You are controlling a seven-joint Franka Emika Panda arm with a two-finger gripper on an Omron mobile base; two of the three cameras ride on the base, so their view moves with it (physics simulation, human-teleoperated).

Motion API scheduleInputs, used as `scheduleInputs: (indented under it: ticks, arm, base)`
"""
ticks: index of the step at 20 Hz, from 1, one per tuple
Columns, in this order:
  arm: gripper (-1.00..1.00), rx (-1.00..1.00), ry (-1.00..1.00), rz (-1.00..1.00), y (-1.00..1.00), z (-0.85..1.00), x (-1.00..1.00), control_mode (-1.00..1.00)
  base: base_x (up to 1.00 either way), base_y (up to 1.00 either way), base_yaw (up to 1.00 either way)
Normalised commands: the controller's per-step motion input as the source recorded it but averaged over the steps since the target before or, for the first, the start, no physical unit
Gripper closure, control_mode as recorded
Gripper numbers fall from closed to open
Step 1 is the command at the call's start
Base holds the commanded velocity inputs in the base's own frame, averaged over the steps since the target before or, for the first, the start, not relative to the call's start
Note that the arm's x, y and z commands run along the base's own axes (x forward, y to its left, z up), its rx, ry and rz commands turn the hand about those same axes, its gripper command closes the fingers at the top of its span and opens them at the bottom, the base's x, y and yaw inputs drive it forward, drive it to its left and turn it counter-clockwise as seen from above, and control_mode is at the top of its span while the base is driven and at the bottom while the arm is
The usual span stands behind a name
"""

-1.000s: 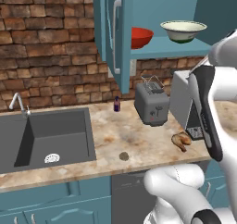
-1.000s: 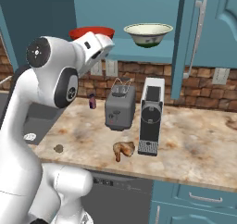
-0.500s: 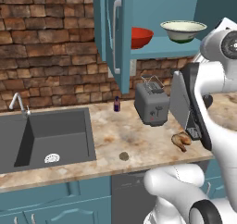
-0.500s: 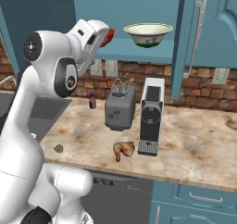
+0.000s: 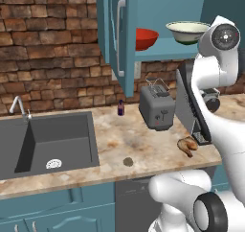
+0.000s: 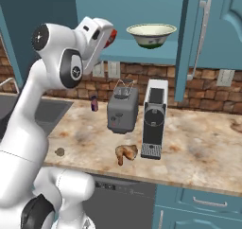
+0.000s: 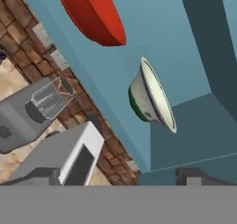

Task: Pick both bowls and place them on the counter. Then place the chicken drumstick in one bowl and place the garlic in the other bowl.

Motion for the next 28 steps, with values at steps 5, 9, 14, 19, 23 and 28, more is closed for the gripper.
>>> scheduleInputs:
  ticks: [5,9,14,19,23,28]
  arm:
    - [-1.00,-0.11,0.04,-0.04,0.01,0.01,0.42,-1.00]
    - [-1.00,-0.06,0.02,-0.04,-0.02,0.14,0.40,-1.00]
    - [-1.00,0.00,0.02,-0.01,-0.12,-0.04,0.27,-1.00]
    - [-1.00,0.00,0.02,0.00,-0.29,-0.01,0.31,-1.00]
    - [-1.00,0.00,0.04,0.00,-0.14,0.00,0.42,-1.00]
    - [-1.00,0.00,0.07,0.00,-0.03,0.00,0.43,-1.00]
  base:
    - [0.00,0.00,0.00]
    - [0.00,0.00,0.00]
    - [0.00,0.00,0.00]
    - [0.00,0.00,0.00]
    - [0.00,0.00,0.00]
    - [0.00,0.00,0.00]
